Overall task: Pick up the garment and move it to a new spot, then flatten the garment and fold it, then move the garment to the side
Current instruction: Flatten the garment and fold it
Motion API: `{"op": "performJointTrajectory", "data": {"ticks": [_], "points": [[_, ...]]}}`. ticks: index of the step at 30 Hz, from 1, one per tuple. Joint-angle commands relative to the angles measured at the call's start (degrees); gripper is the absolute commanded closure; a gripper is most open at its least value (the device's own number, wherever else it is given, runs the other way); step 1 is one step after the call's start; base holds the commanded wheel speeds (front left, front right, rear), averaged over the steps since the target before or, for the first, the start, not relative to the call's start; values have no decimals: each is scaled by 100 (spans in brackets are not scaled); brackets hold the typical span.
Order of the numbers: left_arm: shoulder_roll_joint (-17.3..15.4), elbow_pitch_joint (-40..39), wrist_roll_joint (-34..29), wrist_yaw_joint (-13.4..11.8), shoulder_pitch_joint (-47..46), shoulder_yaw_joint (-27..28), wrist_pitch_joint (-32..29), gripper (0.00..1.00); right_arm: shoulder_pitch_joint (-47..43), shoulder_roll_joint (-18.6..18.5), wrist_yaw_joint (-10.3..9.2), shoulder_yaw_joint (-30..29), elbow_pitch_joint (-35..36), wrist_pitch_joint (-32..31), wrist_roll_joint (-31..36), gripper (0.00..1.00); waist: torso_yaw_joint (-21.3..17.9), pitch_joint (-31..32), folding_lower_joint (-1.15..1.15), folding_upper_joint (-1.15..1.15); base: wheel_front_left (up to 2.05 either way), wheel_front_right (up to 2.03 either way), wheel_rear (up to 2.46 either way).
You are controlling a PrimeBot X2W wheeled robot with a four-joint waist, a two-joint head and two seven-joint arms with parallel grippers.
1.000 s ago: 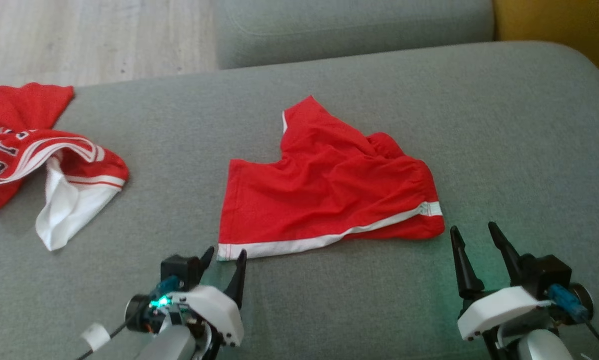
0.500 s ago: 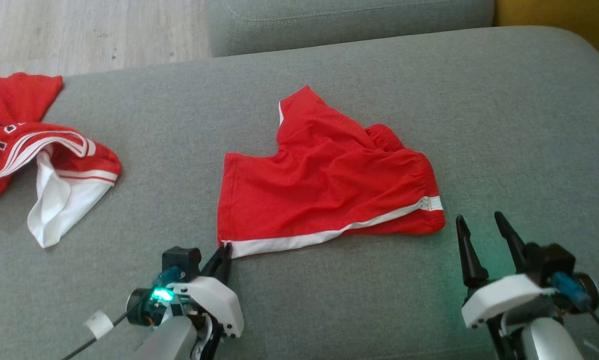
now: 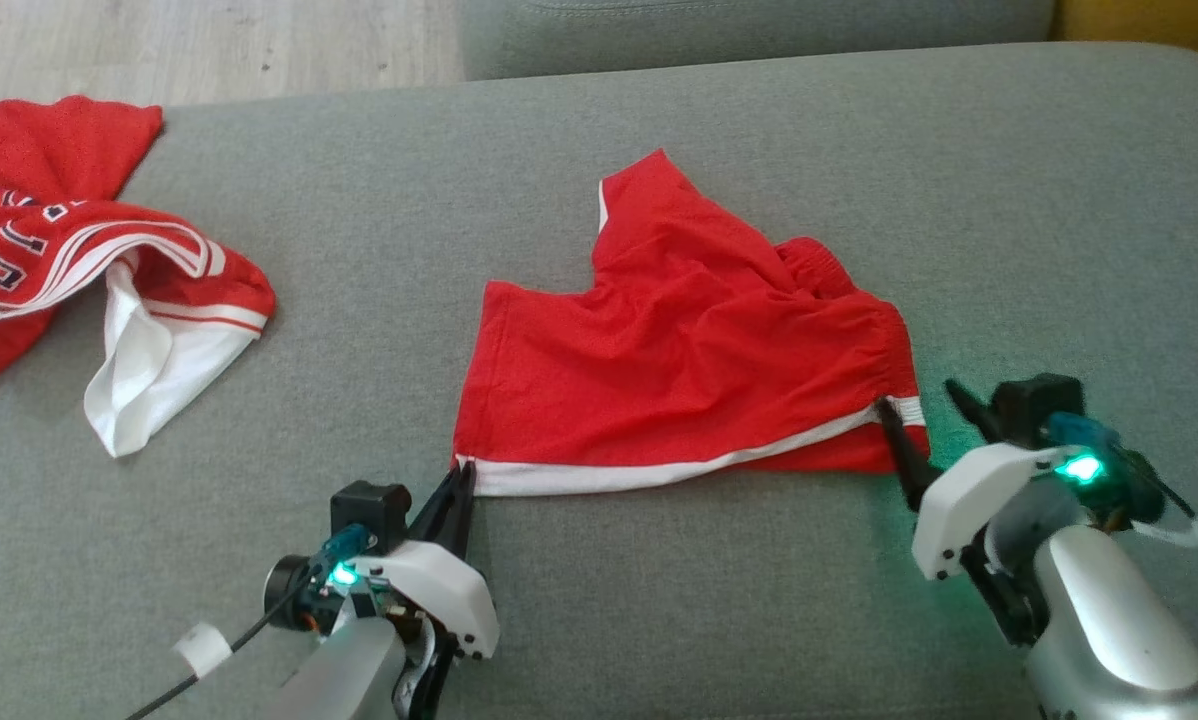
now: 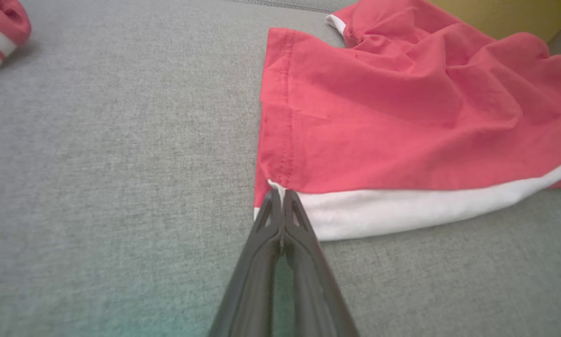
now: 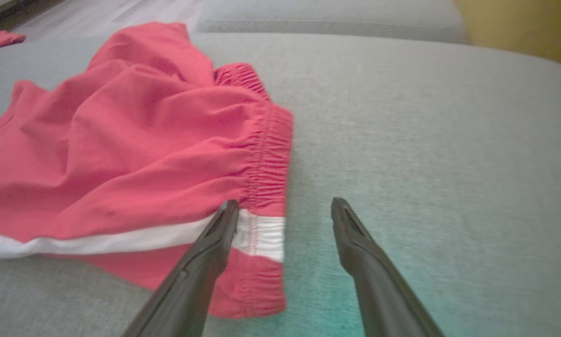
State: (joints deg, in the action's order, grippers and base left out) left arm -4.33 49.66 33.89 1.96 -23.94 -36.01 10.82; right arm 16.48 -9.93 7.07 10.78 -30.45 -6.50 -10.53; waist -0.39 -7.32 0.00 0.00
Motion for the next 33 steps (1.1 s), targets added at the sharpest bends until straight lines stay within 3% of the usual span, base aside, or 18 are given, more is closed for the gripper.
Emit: {"op": "performJointTrajectory", "data": {"ticks": [1, 6, 7, 9, 12, 14, 24, 33], "points": [[-52, -89, 17, -22, -262, 124, 78, 100, 189, -100, 42, 223, 121, -64, -138, 0, 18, -7, 0, 0, 0, 0, 0], [-33, -102, 21, -16, -279, 88, 129, 100, 377, -476, 42, 957, 50, -432, -878, 0, 72, -5, 0, 0, 0, 0, 0], [-31, -105, 22, -19, -281, 85, 139, 100, 397, -537, 42, 1050, 73, -435, -1001, 10, 76, -3, 0, 0, 0, 0, 0], [-32, -108, 28, -26, -279, 84, 161, 100, 434, -650, 42, 1197, 133, -378, -1188, 51, 78, 1, 0, 0, 0, 0, 0], [-47, -110, 39, -35, -273, 90, 190, 100, 478, -750, 42, 1317, 173, -286, -1332, 75, 69, 10, 0, 0, 0, 0, 0], [-60, -113, 47, -43, -270, 96, 208, 100, 494, -770, 42, 1406, 188, -264, -1454, 100, 61, 14, 0, 0, 0, 0, 0], [-223, -587, 34, -105, -293, 286, 376, 100, 697, -841, 42, 1544, 466, 507, -1680, 100, 32, 367, 0, 0, 0, 0, 0], [-748, -2703, -37, -269, -255, 851, 411, 100, 590, -1113, 42, 1066, 1820, 805, -1594, 100, -2, 1105, 0, 0, 0, 0, 0]]}}
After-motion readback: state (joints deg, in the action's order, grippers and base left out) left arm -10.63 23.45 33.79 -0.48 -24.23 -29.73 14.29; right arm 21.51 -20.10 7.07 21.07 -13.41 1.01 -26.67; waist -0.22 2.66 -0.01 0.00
